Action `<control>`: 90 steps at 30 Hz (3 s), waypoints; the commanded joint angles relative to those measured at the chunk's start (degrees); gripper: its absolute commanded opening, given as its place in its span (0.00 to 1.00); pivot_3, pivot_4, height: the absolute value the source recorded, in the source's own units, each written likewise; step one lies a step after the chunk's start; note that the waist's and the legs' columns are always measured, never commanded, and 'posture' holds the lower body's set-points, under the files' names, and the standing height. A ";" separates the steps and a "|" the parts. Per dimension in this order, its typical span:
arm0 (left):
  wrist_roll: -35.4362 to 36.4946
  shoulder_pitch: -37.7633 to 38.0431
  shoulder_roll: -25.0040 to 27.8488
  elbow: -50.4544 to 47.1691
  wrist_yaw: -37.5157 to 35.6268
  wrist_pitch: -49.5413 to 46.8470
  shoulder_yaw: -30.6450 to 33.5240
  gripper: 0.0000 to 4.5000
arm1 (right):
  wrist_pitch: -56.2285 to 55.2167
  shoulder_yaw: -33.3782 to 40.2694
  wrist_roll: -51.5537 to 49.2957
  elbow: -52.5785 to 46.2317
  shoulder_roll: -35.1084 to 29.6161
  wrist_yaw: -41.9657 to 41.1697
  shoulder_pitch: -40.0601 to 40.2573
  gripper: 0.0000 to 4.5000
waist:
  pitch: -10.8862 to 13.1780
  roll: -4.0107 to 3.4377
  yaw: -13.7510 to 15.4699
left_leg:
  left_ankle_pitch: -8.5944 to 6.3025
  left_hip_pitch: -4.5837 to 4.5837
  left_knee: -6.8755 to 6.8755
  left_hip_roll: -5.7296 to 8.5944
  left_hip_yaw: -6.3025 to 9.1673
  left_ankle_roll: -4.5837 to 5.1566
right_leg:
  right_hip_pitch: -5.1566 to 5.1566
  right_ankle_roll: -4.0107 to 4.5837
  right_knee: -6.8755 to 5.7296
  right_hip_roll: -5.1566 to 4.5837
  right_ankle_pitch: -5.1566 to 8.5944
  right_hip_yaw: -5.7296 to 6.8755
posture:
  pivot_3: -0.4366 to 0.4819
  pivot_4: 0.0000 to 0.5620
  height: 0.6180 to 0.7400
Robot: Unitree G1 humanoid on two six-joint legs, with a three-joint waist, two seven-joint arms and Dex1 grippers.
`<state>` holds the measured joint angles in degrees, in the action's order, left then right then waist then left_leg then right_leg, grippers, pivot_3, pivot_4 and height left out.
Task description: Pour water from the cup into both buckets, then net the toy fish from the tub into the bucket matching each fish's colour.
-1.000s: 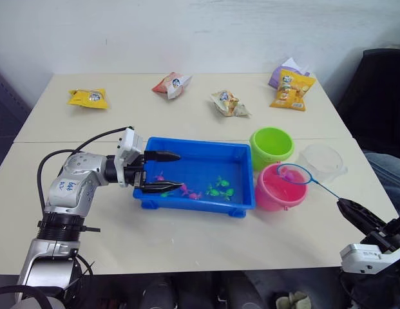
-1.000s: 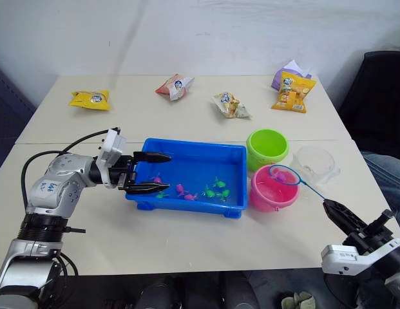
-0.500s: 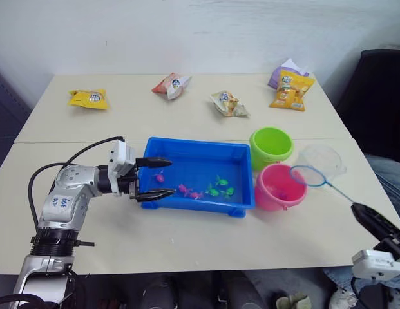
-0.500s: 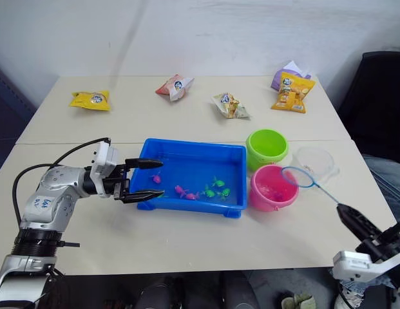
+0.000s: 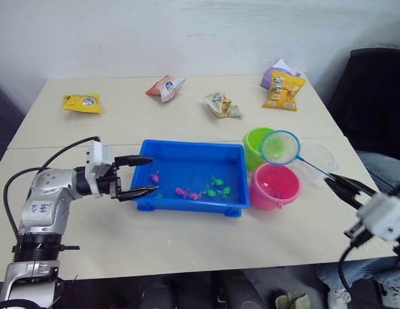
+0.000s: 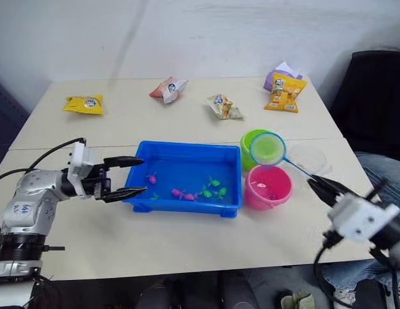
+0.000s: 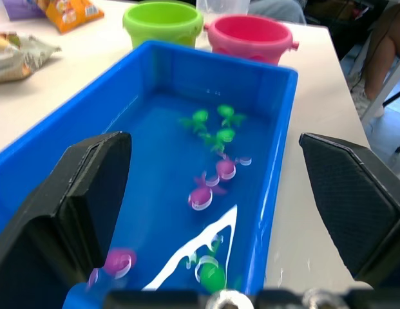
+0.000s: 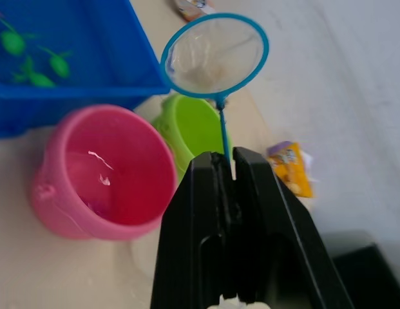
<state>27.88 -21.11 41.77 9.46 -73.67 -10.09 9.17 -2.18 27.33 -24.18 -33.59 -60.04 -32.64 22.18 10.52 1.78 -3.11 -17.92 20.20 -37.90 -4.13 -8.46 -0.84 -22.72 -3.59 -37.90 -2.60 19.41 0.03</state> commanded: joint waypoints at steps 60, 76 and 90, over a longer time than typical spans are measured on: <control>0.94 12.00 11.45 -3.86 -0.34 -4.43 8.63 1.00 | 51.17 -45.19 18.10 7.43 11.84 -28.55 -59.98 0.00 | 0.05 -0.04 -0.04 | -0.13 1.11 -0.23 0.08 -0.04 0.12 | -1.15 0.16 -0.16 -0.38 0.08 0.44 | 0.48 0.27 0.99; 5.49 4.55 6.49 -8.13 -0.51 -9.57 3.97 1.00 | 65.59 -22.65 3.73 -2.94 5.32 -26.99 -47.98 0.00 | 0.04 -0.03 0.62 | -0.14 1.15 -0.22 0.17 0.07 0.13 | -1.08 0.14 -0.13 -0.47 0.07 0.50 | 0.48 0.27 0.99; 3.35 -11.27 -3.79 -1.50 -4.49 -9.51 -7.48 1.00 | 72.15 16.86 -3.41 -16.74 9.36 -22.13 -25.48 0.00 | 0.03 -0.01 1.70 | -0.12 1.09 -0.27 0.21 0.08 0.13 | -0.95 0.05 -0.07 -0.24 0.02 0.40 | 0.48 0.27 0.99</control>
<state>31.58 -31.14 38.25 7.13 -76.95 -20.61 1.87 70.54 39.60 -27.70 -47.97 -50.75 -54.95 -4.64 10.54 1.77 -1.41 -18.04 21.27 -38.18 -3.94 -8.36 -0.72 -23.64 -3.55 -37.93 -2.67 19.43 0.37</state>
